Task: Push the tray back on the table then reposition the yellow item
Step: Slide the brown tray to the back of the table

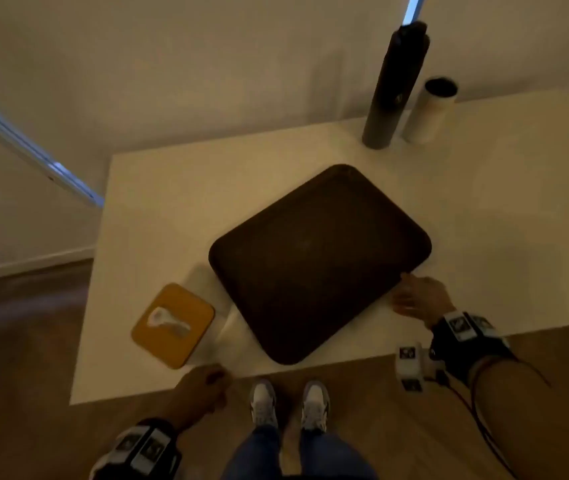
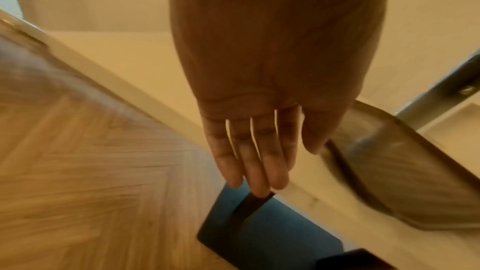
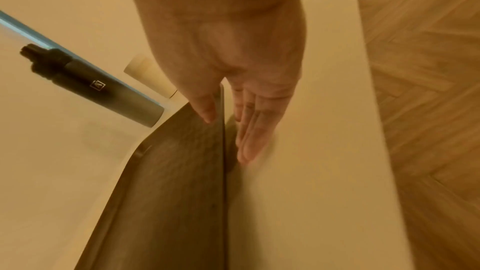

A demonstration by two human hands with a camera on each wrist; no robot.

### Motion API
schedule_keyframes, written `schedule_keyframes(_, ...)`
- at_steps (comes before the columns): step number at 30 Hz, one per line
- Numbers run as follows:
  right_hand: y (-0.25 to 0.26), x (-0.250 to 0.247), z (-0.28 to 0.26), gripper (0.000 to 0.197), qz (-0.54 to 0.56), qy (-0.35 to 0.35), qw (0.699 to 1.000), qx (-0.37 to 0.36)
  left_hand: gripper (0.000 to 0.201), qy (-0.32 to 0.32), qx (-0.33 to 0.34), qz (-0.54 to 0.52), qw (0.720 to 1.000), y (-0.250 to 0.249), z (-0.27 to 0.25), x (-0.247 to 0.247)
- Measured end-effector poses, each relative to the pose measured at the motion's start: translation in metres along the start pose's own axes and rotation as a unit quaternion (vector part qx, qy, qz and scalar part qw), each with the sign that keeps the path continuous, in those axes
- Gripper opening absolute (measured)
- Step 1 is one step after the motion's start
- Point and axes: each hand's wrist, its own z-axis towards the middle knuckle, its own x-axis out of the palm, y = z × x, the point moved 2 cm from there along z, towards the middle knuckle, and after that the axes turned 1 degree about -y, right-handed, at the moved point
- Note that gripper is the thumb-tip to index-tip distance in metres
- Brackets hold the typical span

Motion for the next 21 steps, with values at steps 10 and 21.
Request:
schedule_keyframes(10,0.022,-0.004,0.051,0.015,-0.038,-0.085,0.996,-0.005,0.021,-0.116,-0.043,-0.152,0.981,-0.080,0.043,0.015)
schedule_keyframes(21,0.043,-0.023,0.055,0.025,-0.146,-0.106,0.982,-0.061,0.033,-0.223,-0.062,-0.021,0.973,-0.117,0.093,-0.011)
